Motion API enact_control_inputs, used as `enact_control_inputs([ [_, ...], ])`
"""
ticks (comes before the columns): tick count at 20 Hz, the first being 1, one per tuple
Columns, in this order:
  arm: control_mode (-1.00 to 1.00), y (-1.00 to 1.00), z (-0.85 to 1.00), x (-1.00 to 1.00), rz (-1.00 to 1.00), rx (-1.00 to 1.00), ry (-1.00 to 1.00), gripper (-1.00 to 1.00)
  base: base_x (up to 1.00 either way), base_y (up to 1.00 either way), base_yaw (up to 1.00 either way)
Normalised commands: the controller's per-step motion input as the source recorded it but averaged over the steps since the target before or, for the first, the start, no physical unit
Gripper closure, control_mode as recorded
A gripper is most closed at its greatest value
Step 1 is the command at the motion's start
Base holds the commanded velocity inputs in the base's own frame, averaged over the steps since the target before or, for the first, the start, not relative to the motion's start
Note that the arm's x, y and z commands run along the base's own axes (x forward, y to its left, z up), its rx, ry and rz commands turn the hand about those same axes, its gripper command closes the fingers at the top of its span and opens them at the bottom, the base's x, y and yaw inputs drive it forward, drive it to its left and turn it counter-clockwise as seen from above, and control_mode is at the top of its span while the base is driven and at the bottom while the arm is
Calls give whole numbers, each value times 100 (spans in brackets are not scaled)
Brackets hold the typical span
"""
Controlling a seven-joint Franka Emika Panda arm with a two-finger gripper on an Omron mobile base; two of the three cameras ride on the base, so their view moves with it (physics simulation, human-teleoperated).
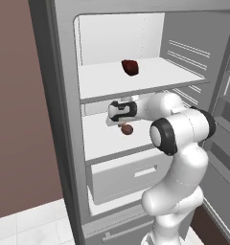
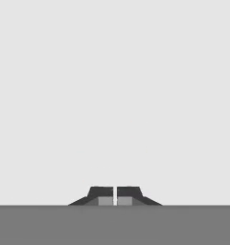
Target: Pick the egg and butter from the fridge and place them by the bowl for mixing.
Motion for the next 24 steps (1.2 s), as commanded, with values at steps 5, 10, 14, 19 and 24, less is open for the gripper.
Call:
enact_control_inputs([
  [5,-100,0,0,0,0,0,-4,100,0,0,0],
  [10,-100,0,0,0,0,0,0,-100,0,0,0],
  [14,-100,0,0,-3,0,0,0,-100,0,0,0],
  [19,-100,0,2,-36,0,0,-3,-100,0,0,0],
  [24,-100,0,2,-53,0,0,-4,-100,0,0,0],
])
